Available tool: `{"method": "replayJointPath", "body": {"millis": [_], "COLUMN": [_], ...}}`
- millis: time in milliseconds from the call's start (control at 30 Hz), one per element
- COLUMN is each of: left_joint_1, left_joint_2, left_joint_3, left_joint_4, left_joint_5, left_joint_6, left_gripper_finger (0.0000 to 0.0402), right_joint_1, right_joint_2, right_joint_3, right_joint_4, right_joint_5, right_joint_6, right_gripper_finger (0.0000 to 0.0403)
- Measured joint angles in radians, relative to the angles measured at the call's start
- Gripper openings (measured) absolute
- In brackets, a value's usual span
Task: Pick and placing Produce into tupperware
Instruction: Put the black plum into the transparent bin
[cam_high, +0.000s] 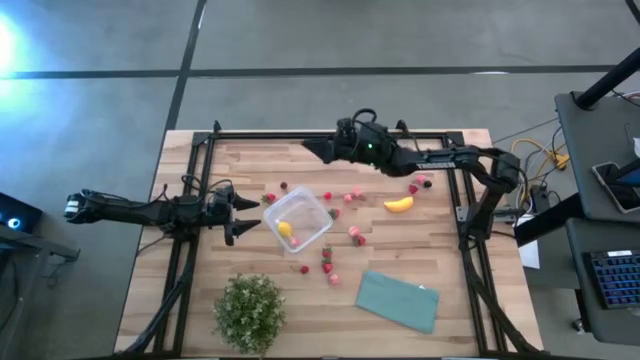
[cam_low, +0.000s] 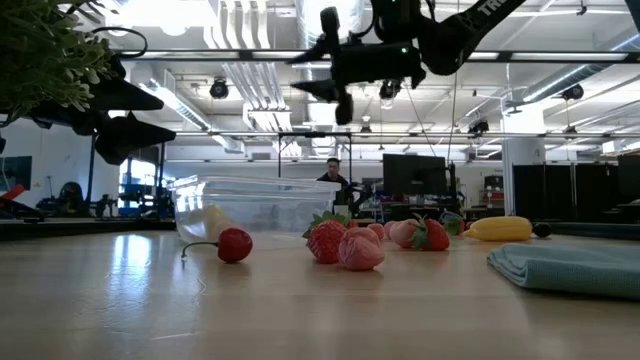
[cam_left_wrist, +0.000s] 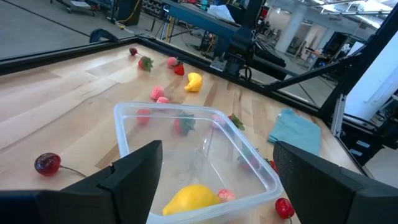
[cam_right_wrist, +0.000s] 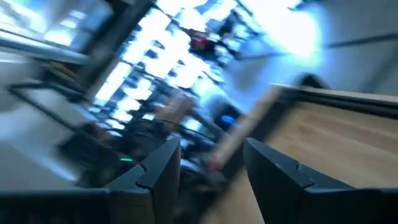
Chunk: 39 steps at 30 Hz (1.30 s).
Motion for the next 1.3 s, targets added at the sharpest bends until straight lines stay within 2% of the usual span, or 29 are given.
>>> {"method": "replayJointPath", "body": {"millis": [133, 300, 367, 467, 567, 700, 800, 900, 1033, 1133, 1300], "left_joint_1": [0.0, 0.0, 0.0, 0.0, 0.0, 0.0, 0.0, 0.0, 0.0, 0.0, 0.0], "left_joint_2": [-0.001, 0.0, -0.001, 0.0, 0.0, 0.0, 0.0, 0.0, 0.0, 0.0, 0.0], "left_joint_3": [0.0, 0.0, 0.0, 0.0, 0.0, 0.0, 0.0, 0.0, 0.0, 0.0, 0.0], "left_joint_4": [0.0, -0.001, 0.0, 0.001, 0.0, 0.0, 0.0, 0.0, 0.0, 0.0, 0.0], "left_joint_5": [0.0, 0.0, 0.0, 0.0, 0.0, 0.0, 0.0, 0.0, 0.0, 0.0, 0.0], "left_joint_6": [0.0, 0.0, 0.0, 0.0, 0.0, 0.0, 0.0, 0.0, 0.0, 0.0, 0.0], "left_gripper_finger": [0.0293, 0.0293, 0.0293, 0.0293, 0.0293, 0.0293, 0.0293, 0.0293, 0.0293, 0.0293, 0.0293], "right_joint_1": [0.003, 0.008, 0.009, -0.01, -0.023, -0.029, -0.042, -0.068, -0.11, -0.135, -0.198], "right_joint_2": [0.068, 0.195, 0.231, 0.246, 0.229, 0.144, 0.072, 0.031, -0.044, -0.113, -0.257], "right_joint_3": [0.1, 0.375, 0.484, 0.611, 0.666, 0.652, 0.625, 0.593, 0.503, 0.383, 0.165], "right_joint_4": [0.006, -0.107, -0.233, -0.567, -0.892, -1.201, -1.437, -1.691, -1.893, -1.914, -1.907], "right_joint_5": [-0.042, -0.165, -0.193, -0.185, -0.071, 0.168, 0.327, 0.421, 0.446, 0.44, 0.352], "right_joint_6": [0.01, -0.082, -0.148, -0.282, -0.39, -0.426, -0.38, -0.314, -0.262, -0.24, -0.146], "right_gripper_finger": [0.0169, 0.0169, 0.0169, 0.0168, 0.0167, 0.016, 0.0156, 0.0156, 0.016, 0.0163, 0.0163]}}
